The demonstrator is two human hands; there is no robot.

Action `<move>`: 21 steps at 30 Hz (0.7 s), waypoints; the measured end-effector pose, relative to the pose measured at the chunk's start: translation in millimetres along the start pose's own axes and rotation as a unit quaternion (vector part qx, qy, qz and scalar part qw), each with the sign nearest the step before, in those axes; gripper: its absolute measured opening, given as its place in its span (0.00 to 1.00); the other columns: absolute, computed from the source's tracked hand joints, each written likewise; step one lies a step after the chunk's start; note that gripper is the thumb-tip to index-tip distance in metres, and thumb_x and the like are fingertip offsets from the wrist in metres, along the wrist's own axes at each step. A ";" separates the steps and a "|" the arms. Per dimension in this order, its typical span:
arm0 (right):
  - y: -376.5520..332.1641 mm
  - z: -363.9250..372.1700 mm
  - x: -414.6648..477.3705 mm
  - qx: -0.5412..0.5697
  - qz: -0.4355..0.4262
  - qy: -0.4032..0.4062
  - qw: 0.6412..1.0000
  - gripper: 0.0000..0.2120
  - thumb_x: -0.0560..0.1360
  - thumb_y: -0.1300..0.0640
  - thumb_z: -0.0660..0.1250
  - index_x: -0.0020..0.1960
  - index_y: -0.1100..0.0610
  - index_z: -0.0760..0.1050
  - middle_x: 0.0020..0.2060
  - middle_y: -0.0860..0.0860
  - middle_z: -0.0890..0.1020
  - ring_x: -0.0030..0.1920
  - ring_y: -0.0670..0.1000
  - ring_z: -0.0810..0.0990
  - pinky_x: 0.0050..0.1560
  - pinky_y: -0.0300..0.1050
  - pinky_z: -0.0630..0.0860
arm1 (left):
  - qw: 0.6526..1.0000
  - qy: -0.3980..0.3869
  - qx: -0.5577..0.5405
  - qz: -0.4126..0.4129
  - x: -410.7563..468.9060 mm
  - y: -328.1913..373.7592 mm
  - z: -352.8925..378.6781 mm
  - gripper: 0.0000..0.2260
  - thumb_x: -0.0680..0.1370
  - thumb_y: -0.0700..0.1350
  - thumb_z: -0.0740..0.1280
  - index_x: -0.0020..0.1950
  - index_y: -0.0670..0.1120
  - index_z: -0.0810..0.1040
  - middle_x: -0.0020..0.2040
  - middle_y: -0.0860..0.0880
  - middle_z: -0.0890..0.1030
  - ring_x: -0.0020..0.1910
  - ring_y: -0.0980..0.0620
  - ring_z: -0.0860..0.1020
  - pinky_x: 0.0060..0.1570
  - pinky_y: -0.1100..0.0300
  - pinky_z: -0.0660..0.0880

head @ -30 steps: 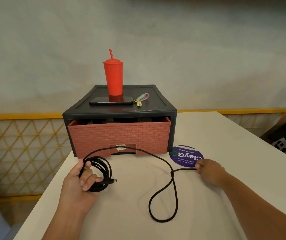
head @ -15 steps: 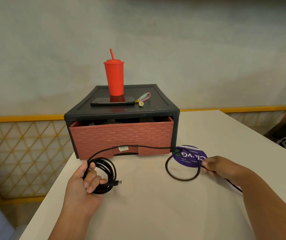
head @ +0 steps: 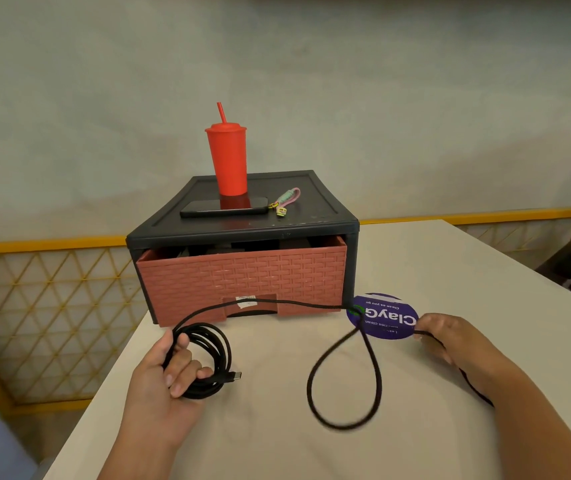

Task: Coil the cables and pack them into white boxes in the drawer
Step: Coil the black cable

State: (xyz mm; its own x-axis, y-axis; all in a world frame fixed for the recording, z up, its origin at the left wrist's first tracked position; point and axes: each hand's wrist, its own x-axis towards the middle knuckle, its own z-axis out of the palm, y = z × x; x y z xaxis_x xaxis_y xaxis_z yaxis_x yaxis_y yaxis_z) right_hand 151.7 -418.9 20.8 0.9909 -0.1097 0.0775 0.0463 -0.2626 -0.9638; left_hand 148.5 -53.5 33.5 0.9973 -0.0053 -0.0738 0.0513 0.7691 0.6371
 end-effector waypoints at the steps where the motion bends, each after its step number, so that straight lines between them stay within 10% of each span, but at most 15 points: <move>1: -0.7 0.4 -1.8 0.046 -0.009 -0.029 0.998 0.26 0.51 0.30 0.73 0.29 0.54 0.77 0.19 0.46 0.68 0.23 0.44 0.59 0.25 0.32 0.57 | 1.000 -0.004 -0.002 0.000 -0.2 0.4 0.0 0.25 0.37 0.49 0.83 0.28 0.46 0.78 0.16 0.53 0.59 0.13 0.57 0.58 0.19 0.65 0.68; 6: 6.0 -1.2 -2.7 0.147 -0.032 -0.098 0.984 0.22 0.45 0.41 0.81 0.23 0.53 0.73 0.20 0.46 0.67 0.25 0.44 0.63 0.29 0.34 0.59 | 1.000 -0.001 -0.005 0.003 -1.5 2.9 1.2 0.26 0.36 0.49 0.83 0.28 0.46 0.77 0.16 0.53 0.59 0.13 0.56 0.58 0.19 0.65 0.68; 10: 9.2 -1.8 0.0 0.115 -0.021 -0.086 0.989 0.15 0.71 0.58 0.71 0.28 0.58 0.71 0.24 0.45 0.72 0.28 0.43 0.67 0.29 0.29 0.64 | 1.000 -0.002 -0.007 0.004 -1.3 1.5 0.1 0.27 0.36 0.49 0.83 0.29 0.46 0.77 0.16 0.53 0.59 0.13 0.57 0.58 0.19 0.65 0.68; 14: 11.1 2.1 2.8 -0.003 -0.031 -0.060 0.998 0.28 0.59 0.31 0.71 0.35 0.57 0.74 0.35 0.51 0.77 0.39 0.45 0.72 0.43 0.38 0.67 | 1.000 0.022 0.010 -0.005 -2.7 0.7 1.9 0.19 0.48 0.49 0.81 0.30 0.46 0.77 0.16 0.53 0.59 0.13 0.56 0.58 0.20 0.66 0.68; 17: 8.3 7.0 4.6 -0.041 -0.029 -0.047 0.998 0.20 0.70 0.42 0.66 0.37 0.60 0.73 0.37 0.55 0.76 0.42 0.50 0.70 0.47 0.45 0.63 | 0.999 0.050 0.004 0.003 -1.8 -1.1 2.6 0.10 0.74 0.49 0.64 0.35 0.46 0.72 0.16 0.53 0.58 0.13 0.55 0.57 0.20 0.68 0.67; 21: -1.4 15.1 4.4 -0.026 -0.021 -0.045 0.998 0.15 0.70 0.46 0.57 0.27 0.51 0.65 0.25 0.43 0.67 0.29 0.41 0.63 0.38 0.40 0.58 | 0.999 0.052 0.002 0.008 -1.3 -1.9 4.3 0.08 0.63 0.49 0.69 0.33 0.46 0.74 0.16 0.53 0.58 0.13 0.56 0.57 0.20 0.68 0.67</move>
State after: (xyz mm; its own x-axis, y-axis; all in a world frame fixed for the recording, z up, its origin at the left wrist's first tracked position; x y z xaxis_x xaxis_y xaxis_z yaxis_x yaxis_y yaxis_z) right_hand 157.9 -404.5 18.7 0.9957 -0.0107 0.0918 0.0838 -0.3147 -0.9455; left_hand 147.4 -57.7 35.6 0.9872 0.0732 -0.1418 0.0353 0.7665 0.6412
